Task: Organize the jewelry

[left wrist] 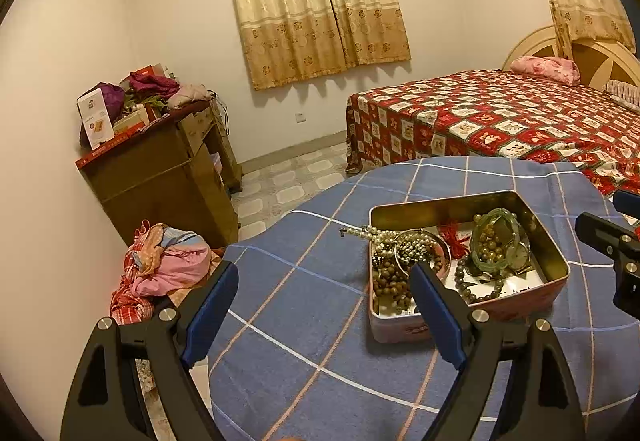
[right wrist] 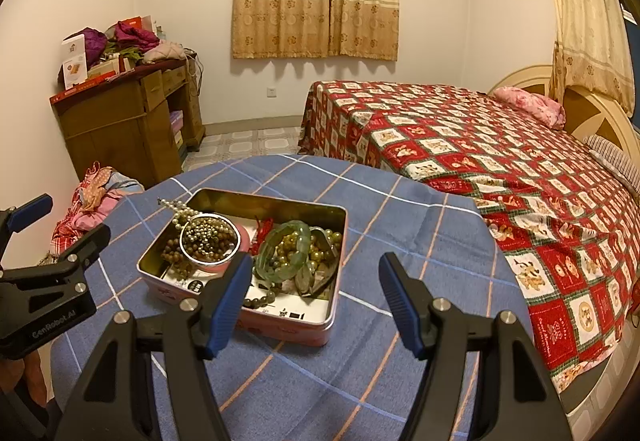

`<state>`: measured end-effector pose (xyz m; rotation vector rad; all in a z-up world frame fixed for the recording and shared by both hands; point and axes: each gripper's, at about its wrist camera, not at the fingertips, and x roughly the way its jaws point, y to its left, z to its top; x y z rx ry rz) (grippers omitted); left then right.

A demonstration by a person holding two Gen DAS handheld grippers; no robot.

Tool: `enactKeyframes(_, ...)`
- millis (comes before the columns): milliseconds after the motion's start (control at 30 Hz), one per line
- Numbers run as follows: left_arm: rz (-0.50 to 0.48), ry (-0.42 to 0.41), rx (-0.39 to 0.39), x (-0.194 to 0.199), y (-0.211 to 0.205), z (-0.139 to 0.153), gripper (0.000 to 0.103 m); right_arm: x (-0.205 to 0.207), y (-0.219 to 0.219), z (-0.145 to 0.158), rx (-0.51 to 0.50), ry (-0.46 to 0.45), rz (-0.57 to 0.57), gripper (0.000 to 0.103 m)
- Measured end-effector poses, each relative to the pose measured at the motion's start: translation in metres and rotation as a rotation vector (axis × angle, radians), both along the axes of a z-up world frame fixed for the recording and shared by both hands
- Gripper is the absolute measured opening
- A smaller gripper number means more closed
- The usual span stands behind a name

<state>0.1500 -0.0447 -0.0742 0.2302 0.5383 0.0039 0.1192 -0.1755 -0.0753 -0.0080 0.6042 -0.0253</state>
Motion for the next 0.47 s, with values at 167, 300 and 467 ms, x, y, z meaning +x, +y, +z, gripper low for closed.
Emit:
enactKeyframes(167,0.022,0.010,0.010,0.0033,0.0008,-0.0048,0.087,0.0003,0.0007,0.0003,0.002,0.002,0.002,0.068)
enactKeyframes(300,0.026,-0.001,0.024,0.0017,0.0017,-0.0075,0.087,0.0007,0.0005,-0.0001,0.001,0.003,0.000,0.068)
enactKeyframes(467,0.023,-0.012,0.027,-0.0004,0.0013,-0.0082,0.087,0.0020,-0.0029,-0.0027,0.000,0.008,-0.004,0.068)
